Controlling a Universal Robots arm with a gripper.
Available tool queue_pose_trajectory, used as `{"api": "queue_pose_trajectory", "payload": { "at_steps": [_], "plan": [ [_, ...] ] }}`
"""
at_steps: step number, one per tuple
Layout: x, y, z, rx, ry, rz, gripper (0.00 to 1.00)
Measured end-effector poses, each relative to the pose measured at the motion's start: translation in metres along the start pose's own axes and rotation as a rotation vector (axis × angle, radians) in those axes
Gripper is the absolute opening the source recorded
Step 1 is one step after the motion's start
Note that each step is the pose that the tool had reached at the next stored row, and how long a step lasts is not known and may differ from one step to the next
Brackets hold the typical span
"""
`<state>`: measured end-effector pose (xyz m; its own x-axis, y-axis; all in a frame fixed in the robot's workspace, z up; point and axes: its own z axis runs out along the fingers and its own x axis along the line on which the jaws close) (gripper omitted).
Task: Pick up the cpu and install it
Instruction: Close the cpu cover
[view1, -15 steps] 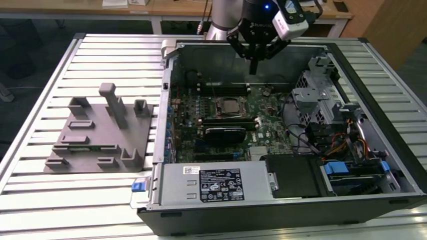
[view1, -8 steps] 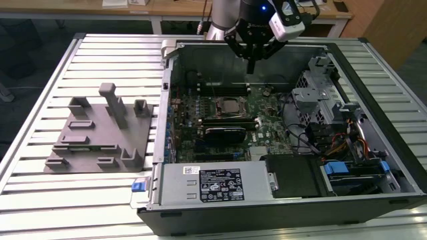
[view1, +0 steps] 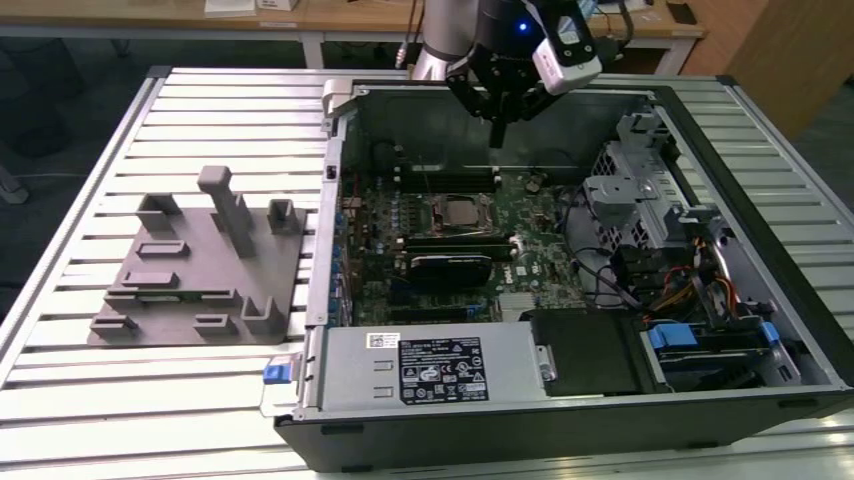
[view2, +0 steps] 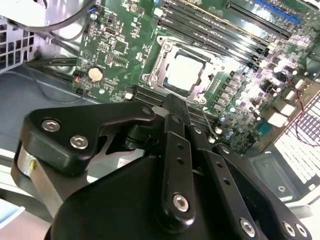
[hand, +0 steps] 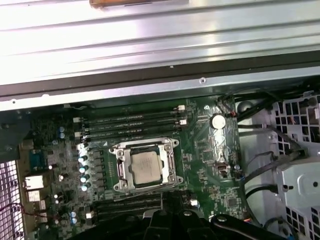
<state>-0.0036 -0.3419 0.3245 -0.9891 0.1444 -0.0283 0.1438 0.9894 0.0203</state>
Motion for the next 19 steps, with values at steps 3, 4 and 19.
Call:
{"api": "queue_pose_trajectory", "payload": {
  "at_steps": [3,4,19],
  "plan": [
    [0.001,-0.0006,0.0054,0.0001,0.0002,0.0,0.11],
    [0.0019,-0.0008,0.0068,0.0,0.0002,0.0,0.11],
    [0.0067,-0.0022,0.021,0.0,0.0003,0.0,0.11]
  ]
}}
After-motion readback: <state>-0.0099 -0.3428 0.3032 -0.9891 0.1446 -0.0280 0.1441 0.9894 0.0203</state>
